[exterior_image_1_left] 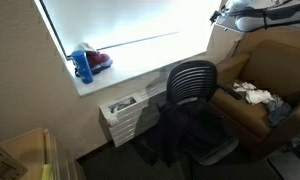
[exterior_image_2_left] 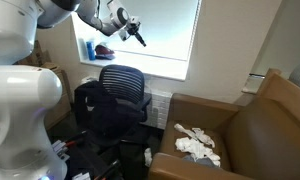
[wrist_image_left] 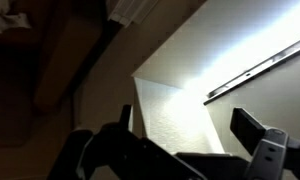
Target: Hang the pair of trousers on the left side and hang the blue shirt on the right side of the chair
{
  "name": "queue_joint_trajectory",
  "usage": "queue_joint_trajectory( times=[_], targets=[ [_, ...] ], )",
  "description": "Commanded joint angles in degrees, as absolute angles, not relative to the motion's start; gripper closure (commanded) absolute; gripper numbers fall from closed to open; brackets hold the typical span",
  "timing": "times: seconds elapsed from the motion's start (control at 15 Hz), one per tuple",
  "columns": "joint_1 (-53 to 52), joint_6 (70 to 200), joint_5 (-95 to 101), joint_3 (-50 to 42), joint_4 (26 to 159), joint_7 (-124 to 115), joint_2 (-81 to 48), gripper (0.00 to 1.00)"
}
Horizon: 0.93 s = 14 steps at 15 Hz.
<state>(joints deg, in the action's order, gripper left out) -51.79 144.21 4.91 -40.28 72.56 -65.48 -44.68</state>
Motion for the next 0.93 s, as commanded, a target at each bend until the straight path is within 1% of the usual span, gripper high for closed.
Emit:
queue_joint_trajectory(
  times=[0.0,0.07,0.2,0.33,0.4,0.53,0.67,0.87],
  targets=[
    [-50.5,146.2,2.9,-42.1,83.1,-70.5,-43.3,0.00],
    [-48.0,143.8,9.2,-37.9,76.8,-71.2,-43.1,0.00],
    [-46.2,144.2,11.8,-36.6,77.7,-72.6,-43.3,0.00],
    [-46.0,144.1,12.4,-35.6,76.6,-72.9,-43.2,0.00],
    [-47.3,144.0,13.8,-37.7,74.6,-76.4,-45.1,0.00],
    [-44.0,138.1,13.9,-36.8,70.0,-83.0,-47.3,0.00],
    [-39.7,135.6,14.7,-35.3,70.1,-86.0,-46.8,0.00],
    [-34.9,133.1,16.9,-33.9,74.5,-91.3,-44.7,0.00]
  ],
)
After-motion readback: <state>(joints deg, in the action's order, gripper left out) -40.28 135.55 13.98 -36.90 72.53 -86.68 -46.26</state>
